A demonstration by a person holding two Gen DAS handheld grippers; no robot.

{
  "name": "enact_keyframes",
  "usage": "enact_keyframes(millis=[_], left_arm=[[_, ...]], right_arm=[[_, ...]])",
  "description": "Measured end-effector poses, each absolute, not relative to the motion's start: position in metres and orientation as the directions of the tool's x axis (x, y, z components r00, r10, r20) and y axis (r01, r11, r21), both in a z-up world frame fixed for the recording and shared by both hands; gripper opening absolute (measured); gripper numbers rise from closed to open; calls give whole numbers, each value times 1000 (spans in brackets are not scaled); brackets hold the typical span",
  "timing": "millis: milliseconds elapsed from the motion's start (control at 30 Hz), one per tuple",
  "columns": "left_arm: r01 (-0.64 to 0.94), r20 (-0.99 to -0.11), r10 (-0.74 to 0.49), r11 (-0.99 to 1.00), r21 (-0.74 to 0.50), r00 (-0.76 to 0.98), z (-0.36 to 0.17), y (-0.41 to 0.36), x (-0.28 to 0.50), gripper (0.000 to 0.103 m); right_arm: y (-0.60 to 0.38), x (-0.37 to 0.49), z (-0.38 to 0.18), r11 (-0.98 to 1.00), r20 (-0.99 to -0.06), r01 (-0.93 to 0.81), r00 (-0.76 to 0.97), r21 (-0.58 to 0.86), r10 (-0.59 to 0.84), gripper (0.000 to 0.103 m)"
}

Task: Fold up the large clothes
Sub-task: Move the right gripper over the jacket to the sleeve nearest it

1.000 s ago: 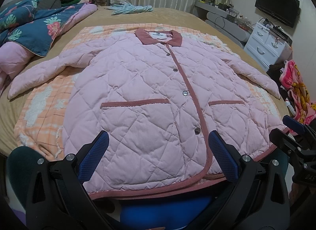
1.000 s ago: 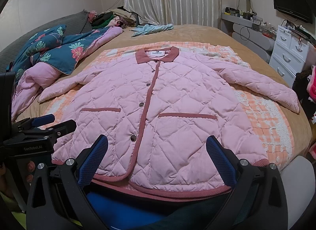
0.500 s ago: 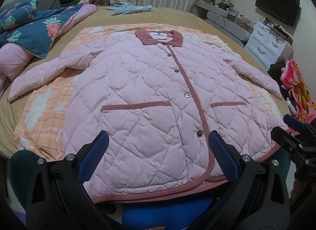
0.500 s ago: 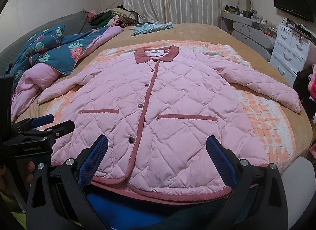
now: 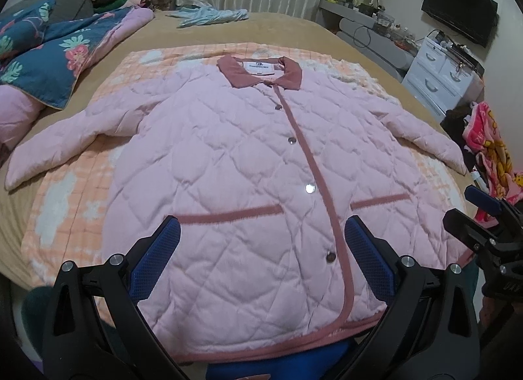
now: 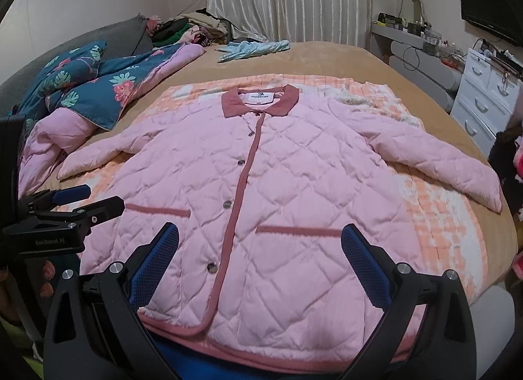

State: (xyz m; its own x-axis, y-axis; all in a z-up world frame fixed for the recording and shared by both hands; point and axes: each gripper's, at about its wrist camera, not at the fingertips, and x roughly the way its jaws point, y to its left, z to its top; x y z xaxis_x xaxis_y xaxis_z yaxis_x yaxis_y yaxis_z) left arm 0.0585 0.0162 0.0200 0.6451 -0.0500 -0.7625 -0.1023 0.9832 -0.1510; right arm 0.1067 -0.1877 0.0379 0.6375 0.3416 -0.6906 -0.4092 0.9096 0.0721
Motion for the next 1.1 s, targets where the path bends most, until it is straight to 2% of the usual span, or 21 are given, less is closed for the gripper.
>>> enact_keyframes(millis=[900,1100], left_arm=[[-113,-743,-92,969,-221,663,39,55,161,94],[-139,-727,-28,976,-169,686,48,59,181,94]], right_arm=[[-158,219,76,926,-653,-367,682,84,329,99],[-156,242,86,930,-633,-353,699,101,333,99]])
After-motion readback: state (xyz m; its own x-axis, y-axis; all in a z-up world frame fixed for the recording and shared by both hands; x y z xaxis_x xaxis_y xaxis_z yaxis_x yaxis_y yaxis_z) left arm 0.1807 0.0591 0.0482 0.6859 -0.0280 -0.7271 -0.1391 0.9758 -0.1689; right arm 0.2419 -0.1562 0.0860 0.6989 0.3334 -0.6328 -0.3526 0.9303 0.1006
